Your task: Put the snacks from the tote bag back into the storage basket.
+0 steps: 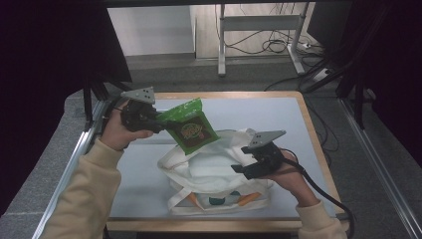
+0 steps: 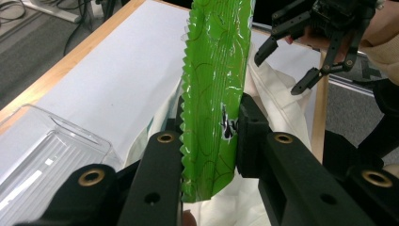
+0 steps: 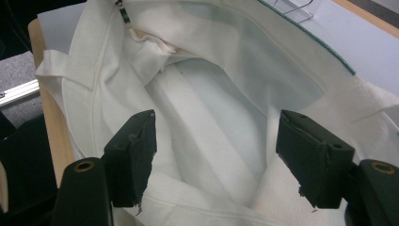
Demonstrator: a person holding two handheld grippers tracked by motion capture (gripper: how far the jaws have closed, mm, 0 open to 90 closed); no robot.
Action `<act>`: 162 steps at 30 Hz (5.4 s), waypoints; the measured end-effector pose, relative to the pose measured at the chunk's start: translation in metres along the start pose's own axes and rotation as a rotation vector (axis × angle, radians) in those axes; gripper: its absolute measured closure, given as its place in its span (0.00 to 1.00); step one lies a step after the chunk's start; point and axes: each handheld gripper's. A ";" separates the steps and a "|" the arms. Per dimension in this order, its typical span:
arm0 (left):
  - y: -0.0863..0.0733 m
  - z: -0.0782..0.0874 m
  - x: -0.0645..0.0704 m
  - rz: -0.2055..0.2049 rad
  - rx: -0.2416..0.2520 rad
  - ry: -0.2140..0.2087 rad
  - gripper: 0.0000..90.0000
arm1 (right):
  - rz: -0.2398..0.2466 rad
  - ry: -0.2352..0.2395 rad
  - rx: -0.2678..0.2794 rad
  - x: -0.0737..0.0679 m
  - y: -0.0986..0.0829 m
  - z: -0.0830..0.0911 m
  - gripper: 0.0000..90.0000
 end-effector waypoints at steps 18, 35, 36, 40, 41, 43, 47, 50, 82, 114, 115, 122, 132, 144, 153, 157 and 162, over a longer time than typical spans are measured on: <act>0.018 0.012 -0.014 0.013 0.014 0.037 0.84 | -0.010 0.004 0.000 0.001 -0.002 0.000 0.32; 0.032 0.024 -0.037 0.046 0.015 0.074 0.84 | -0.013 -0.006 0.015 0.001 -0.002 0.005 0.32; 0.032 0.025 -0.038 0.049 0.015 0.075 0.84 | -0.011 -0.005 0.013 0.000 -0.002 0.004 0.32; 0.031 0.025 -0.045 0.060 0.005 0.074 0.84 | -0.011 0.001 0.008 0.000 -0.003 0.003 0.32; 0.031 0.025 -0.047 0.064 0.009 0.075 0.84 | -0.011 0.000 0.007 0.000 -0.003 0.003 0.32; 0.030 0.025 -0.051 0.072 0.011 0.077 0.84 | -0.014 0.002 0.006 0.001 -0.004 0.002 0.32; 0.029 0.023 -0.059 0.087 0.002 0.086 0.84 | -0.016 0.002 0.005 0.002 -0.005 0.002 0.32; 0.027 0.021 -0.065 0.097 0.000 0.098 0.84 | -0.016 0.005 0.009 0.002 -0.005 0.002 0.32; 0.006 0.004 -0.126 0.154 -0.046 0.190 0.84 | -0.010 -0.007 0.002 -0.002 -0.008 0.001 0.32; -0.032 -0.026 -0.176 0.205 -0.153 0.214 0.84 | -0.011 -0.010 -0.008 -0.002 -0.009 -0.003 0.32; -0.033 -0.027 -0.177 0.201 -0.159 0.214 0.84 | -0.012 -0.011 -0.009 -0.002 -0.009 -0.003 0.32; -0.032 -0.041 -0.180 0.190 -0.195 0.215 0.84 | -0.017 -0.010 -0.014 -0.002 -0.010 -0.005 0.32; -0.039 -0.051 -0.188 0.203 -0.223 0.208 0.84 | -0.020 -0.008 -0.015 -0.001 -0.010 -0.004 0.31; -0.039 -0.070 -0.198 0.189 -0.270 0.193 0.84 | -0.024 -0.013 -0.009 0.000 -0.011 -0.001 0.31; -0.042 -0.082 -0.204 0.176 -0.306 0.157 0.84 | -0.024 -0.006 -0.022 0.000 -0.013 -0.005 0.31; -0.040 -0.088 -0.207 0.167 -0.331 0.159 0.84 | -0.025 -0.007 -0.025 0.001 -0.013 -0.005 0.31; -0.036 -0.092 -0.208 0.161 -0.335 0.176 0.84 | -0.029 -0.008 -0.028 0.002 -0.014 -0.005 0.31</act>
Point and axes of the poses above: each handheld gripper's, and its own axes: z roughly backward along the jaws, y roughly out of its top, x roughly to its right
